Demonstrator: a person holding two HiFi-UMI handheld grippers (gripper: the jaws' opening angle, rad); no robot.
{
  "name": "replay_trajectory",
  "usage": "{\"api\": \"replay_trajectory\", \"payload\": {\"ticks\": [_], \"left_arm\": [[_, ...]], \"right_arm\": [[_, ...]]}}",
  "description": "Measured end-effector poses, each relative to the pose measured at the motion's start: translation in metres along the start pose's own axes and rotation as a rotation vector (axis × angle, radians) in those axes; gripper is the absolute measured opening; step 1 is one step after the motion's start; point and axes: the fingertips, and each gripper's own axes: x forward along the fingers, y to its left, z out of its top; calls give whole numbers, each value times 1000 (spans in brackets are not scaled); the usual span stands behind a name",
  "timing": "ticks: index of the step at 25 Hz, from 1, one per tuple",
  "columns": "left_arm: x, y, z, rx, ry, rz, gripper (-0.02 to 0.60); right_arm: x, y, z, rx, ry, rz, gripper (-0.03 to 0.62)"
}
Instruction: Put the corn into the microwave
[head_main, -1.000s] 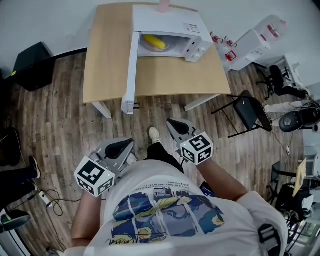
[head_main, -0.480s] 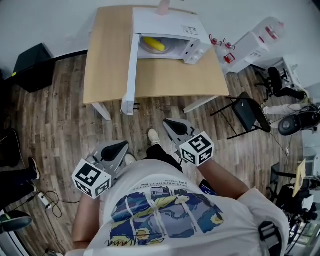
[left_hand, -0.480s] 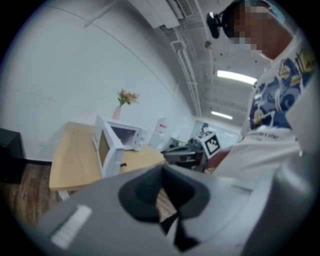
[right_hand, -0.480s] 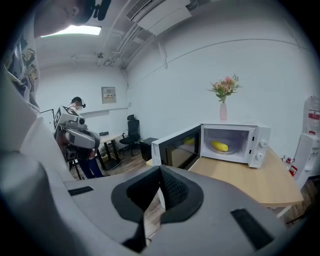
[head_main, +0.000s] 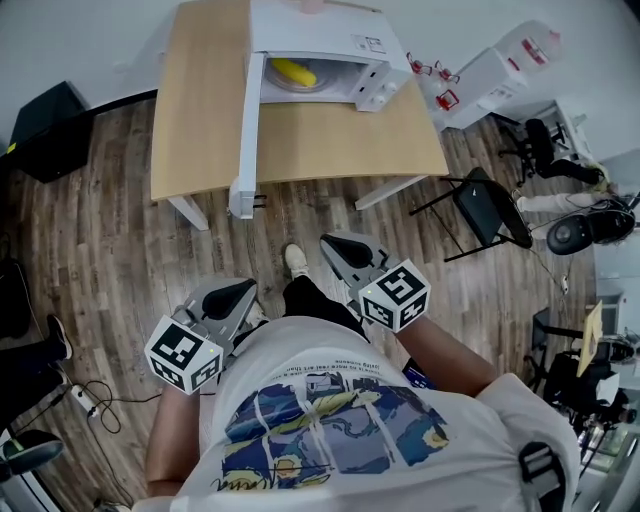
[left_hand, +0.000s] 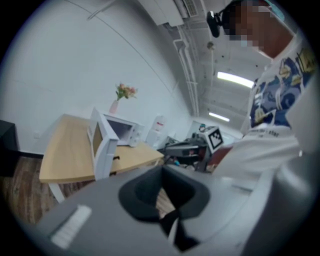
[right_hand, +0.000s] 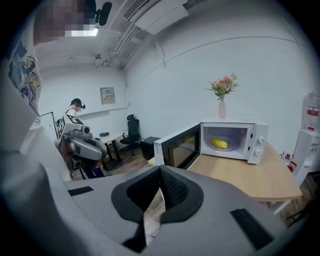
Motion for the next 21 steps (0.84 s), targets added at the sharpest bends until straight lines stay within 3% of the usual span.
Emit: {"api": "replay_trajectory", "payload": {"ticks": [11,21], "left_arm": [[34,-21,-1,-4,-7,-15,9],[132,-89,31,-8,-40,-21,9]], "right_arm": [[-31,-13,-1,-7,-27,35,9],[-108,-84,-11,-3,-60,73,9]]}}
